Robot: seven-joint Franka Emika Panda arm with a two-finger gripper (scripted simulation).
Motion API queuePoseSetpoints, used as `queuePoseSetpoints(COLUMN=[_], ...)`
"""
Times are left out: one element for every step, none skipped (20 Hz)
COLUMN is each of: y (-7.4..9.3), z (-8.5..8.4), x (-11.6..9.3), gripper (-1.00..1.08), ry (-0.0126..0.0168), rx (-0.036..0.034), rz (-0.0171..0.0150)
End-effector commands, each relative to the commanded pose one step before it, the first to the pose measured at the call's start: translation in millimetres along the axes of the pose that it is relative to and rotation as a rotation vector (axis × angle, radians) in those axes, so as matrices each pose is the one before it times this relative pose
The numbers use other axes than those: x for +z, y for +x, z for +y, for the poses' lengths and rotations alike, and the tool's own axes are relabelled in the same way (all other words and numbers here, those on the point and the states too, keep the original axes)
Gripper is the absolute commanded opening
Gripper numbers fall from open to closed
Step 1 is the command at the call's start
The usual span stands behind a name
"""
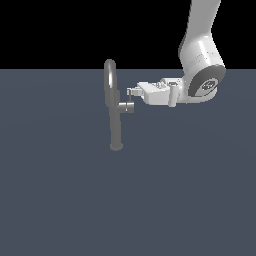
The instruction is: Turn on the faucet by rotating a designated handle.
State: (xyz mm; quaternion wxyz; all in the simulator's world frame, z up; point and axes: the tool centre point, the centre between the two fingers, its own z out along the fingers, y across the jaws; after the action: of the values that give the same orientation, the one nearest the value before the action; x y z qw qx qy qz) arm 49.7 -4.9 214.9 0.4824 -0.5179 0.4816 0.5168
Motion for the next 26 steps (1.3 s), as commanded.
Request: queuePoseSetpoints(y=[-3.52, -1.49, -1.41, -1.43, -1.45, 0.00, 1.25, -0.25, -0.25, -0.25, -0.25, -0.18, -0.26, -0.26, -0.26, -0.26, -0.27, 0.00, -4.80, 1.79, 1.80, 1.81, 1.85, 1.86, 1.88, 1.95], z=[5.81, 2.57, 2.54, 2.56, 2.58, 0.00, -2.51, 2.91, 2.93, 2.96, 2.98, 2.97, 3.03, 3.05, 3.08, 3.10, 3.13, 0.00, -8.52, 3.70, 3.74, 3.77, 3.79, 3.83, 3.87, 3.88], x=[-0.01, -0.18, 0.07, 0.06, 0.05, 0.00, -0.32, 0.02, 0.02, 0.01, 0.01, 0.06, 0.01, 0.01, 0.00, 0.00, -0.01, 0.00, 0.13, 0.00, -0.01, -0.01, -0.01, -0.01, -0.02, -0.01], gripper=[-1.00, -1.00, -1.00, -1.00, -1.00, -1.00, -1.00, -1.00, -1.00, -1.00, -1.00, -1.00, -1.00, -1.00, -1.00, -1.00, -1.00, -1.00, -1.00, -1.00, -1.00, -1.00, -1.00, -1.00, -1.00, -1.00], ry=[0.00025, 0.00029, 0.00000, 0.00000, 0.00000, 0.00000, 0.00065, 0.00000, 0.00000, 0.00000, 0.00000, -0.00024, 0.00000, 0.00000, 0.00000, 0.00000, 0.00000, 0.00000, 0.00530, -0.00056, -0.00056, -0.00056, -0.00058, -0.00058, -0.00058, -0.00062], rx=[-0.00051, -0.00018, 0.00000, 0.00000, 0.00000, 0.00000, -0.00033, 0.00000, 0.00000, 0.00000, 0.00000, 0.00009, 0.00000, 0.00000, 0.00000, 0.00000, 0.00000, 0.00000, -0.01593, 0.00163, 0.00163, 0.00163, 0.00169, 0.00169, 0.00170, 0.00181], rz=[0.00021, -0.00035, 0.00000, 0.00000, 0.00000, 0.00000, 0.00043, 0.00000, 0.00000, 0.00000, 0.00000, -0.00042, 0.00000, 0.00000, 0.00000, 0.00000, 0.00000, 0.00000, 0.00541, -0.00060, -0.00060, -0.00060, -0.00061, -0.00061, -0.00060, -0.00063])
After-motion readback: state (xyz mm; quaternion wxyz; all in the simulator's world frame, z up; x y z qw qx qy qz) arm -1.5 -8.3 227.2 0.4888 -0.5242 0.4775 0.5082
